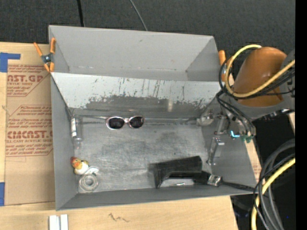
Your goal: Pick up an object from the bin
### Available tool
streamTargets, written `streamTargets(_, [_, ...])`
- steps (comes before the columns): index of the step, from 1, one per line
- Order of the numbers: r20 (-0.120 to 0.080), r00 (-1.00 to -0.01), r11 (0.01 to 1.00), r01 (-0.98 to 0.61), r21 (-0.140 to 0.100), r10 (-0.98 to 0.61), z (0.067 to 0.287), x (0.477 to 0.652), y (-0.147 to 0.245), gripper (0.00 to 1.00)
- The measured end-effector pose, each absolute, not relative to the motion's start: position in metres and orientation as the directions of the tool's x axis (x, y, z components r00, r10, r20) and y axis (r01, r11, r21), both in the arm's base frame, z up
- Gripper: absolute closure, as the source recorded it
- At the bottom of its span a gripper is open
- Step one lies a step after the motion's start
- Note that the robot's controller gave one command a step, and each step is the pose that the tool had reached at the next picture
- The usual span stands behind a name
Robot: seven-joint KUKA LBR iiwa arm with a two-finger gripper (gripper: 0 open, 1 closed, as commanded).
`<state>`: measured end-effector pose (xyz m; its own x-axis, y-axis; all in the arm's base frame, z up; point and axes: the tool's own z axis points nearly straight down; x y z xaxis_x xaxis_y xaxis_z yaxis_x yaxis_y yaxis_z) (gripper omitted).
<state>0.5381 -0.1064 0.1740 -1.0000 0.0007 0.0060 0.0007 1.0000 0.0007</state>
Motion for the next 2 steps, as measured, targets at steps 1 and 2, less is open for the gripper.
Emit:
streamTargets(1, [-0.001, -1.0, 1.0, -0.001, 0.0, -0.001, 0.178, 0.54, -0.106, 0.0])
streamTargets(2, [-0.005, -0.997, 0.997, -0.077, -0.001, -0.077, 0.117, 0.512, -0.083, 0.0])
